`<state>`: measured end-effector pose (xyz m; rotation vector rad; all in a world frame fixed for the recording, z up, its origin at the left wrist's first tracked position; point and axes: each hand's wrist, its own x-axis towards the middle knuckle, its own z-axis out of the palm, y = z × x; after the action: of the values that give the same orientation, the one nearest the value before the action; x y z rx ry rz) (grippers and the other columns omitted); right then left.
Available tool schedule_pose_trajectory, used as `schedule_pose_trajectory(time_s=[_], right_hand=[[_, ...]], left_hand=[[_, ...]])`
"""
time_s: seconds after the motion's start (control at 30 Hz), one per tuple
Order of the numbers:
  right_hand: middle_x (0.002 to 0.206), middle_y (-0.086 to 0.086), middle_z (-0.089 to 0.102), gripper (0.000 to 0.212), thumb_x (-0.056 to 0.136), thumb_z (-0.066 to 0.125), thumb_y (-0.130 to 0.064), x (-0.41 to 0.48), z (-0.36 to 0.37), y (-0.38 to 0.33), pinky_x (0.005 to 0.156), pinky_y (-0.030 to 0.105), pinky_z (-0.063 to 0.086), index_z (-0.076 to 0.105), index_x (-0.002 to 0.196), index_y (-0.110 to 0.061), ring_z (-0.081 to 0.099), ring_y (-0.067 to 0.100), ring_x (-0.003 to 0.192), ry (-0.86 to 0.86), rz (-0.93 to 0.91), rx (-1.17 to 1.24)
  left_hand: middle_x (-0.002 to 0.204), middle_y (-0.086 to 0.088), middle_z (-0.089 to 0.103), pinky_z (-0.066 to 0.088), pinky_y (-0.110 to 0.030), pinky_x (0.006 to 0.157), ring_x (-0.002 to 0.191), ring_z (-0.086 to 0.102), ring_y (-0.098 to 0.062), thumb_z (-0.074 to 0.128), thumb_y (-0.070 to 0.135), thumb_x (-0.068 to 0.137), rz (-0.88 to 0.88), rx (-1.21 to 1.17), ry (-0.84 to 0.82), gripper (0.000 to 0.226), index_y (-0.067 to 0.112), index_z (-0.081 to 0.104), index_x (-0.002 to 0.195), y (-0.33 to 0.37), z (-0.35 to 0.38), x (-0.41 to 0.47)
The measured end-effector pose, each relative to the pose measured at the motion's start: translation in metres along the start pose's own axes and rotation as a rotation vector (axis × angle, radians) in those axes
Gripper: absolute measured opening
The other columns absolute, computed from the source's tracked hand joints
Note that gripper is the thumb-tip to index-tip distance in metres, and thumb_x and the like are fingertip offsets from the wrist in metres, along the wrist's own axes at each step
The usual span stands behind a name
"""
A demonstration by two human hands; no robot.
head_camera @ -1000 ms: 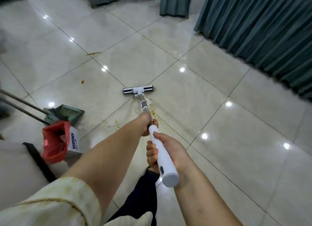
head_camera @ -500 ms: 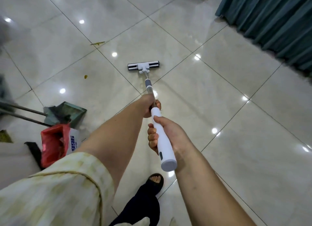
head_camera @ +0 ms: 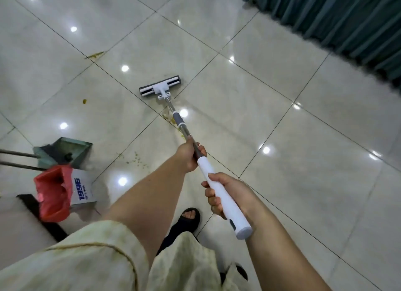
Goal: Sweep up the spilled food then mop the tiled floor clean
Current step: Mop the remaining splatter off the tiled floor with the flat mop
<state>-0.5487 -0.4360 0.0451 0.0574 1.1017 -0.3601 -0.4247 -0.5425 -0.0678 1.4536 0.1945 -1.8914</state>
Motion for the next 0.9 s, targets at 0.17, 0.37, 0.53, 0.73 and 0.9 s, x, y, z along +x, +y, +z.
schedule_pose_trajectory(time_s=[0.17,0.37,0.53,0.73,0.9], right_hand=[[0.057,0.003,0.048,0.023,0.091,0.058,-0.027,-0.037,-0.042,0.053,0.036,0.017,0.032,0.053,0.088,-0.005,0.038,0.013,0.038,-0.039,0.009,0.044],[0.059,0.004,0.051,0.024,0.091,0.059,-0.029,-0.087,-0.099,0.123,0.037,0.02,0.037,0.054,0.089,-0.006,0.043,0.014,0.039,-0.048,0.049,-0.007],[0.058,0.004,0.052,0.024,0.09,0.059,-0.029,-0.127,-0.133,0.159,0.036,0.019,0.038,0.054,0.086,-0.006,0.044,0.013,0.038,-0.065,0.072,0.021],[0.056,0.004,0.055,0.024,0.091,0.058,-0.029,-0.148,-0.149,0.193,0.037,0.02,0.041,0.055,0.086,-0.006,0.047,0.014,0.038,-0.073,0.074,0.012],[0.057,0.004,0.052,0.021,0.09,0.053,-0.026,-0.149,-0.154,0.236,0.037,0.019,0.039,0.054,0.085,-0.005,0.045,0.014,0.037,-0.047,0.044,0.051]], left_hand=[[0.068,-0.003,0.037,0.038,-0.014,0.038,0.052,0.036,-0.012,0.042,0.035,0.102,-0.012,-0.027,0.019,0.032,0.01,0.039,0.084,-0.072,-0.006,-0.035],[0.069,-0.004,0.045,0.04,-0.015,0.04,0.046,0.041,-0.013,0.047,0.036,0.099,0.035,-0.014,0.064,0.029,0.009,0.039,0.104,-0.168,-0.017,-0.079],[0.066,-0.004,0.044,0.039,-0.016,0.038,0.038,0.04,-0.012,0.047,0.036,0.099,0.053,-0.011,0.105,0.029,0.009,0.038,0.108,-0.225,-0.015,-0.109],[0.064,-0.003,0.044,0.038,-0.014,0.038,0.033,0.04,-0.012,0.048,0.039,0.098,0.034,0.061,0.149,0.03,0.01,0.04,0.104,-0.257,-0.025,-0.133],[0.062,-0.001,0.044,0.035,-0.014,0.043,0.038,0.039,-0.012,0.048,0.049,0.095,-0.009,0.155,0.161,0.039,0.011,0.041,0.089,-0.279,-0.051,-0.141]])
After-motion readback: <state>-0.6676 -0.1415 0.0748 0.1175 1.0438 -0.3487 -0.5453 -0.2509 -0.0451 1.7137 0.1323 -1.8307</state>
